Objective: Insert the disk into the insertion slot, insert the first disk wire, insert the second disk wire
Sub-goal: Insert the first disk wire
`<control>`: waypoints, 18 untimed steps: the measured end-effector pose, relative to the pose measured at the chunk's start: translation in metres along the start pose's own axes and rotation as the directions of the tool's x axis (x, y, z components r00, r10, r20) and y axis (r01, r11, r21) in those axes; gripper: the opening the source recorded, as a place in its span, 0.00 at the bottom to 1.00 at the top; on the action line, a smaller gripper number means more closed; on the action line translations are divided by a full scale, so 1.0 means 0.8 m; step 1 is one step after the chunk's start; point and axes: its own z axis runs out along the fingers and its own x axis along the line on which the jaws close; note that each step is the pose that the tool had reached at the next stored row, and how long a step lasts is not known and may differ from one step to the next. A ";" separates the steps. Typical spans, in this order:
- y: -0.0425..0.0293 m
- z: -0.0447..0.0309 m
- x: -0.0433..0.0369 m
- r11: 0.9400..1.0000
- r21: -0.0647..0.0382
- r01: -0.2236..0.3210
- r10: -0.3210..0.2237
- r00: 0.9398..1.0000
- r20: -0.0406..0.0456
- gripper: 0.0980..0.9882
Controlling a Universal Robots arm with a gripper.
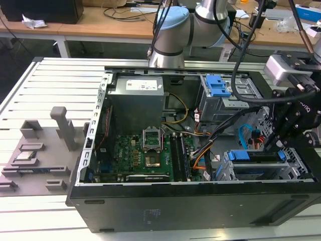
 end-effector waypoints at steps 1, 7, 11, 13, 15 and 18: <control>-0.0001 0.0014 0.001 1.000 0.000 0.000 0.000 1.000 0.000 0.07; -0.0006 0.0077 0.003 1.000 0.000 0.000 0.000 1.000 -0.001 0.07; -0.0023 0.0083 0.002 1.000 0.000 0.000 0.000 1.000 0.000 0.07; -0.0024 0.0082 0.002 1.000 0.000 0.000 0.000 1.000 0.000 0.07; -0.0024 0.0080 0.002 1.000 0.000 0.000 0.000 1.000 0.000 0.07; -0.0023 0.0057 0.002 1.000 0.000 0.000 0.000 1.000 0.001 0.07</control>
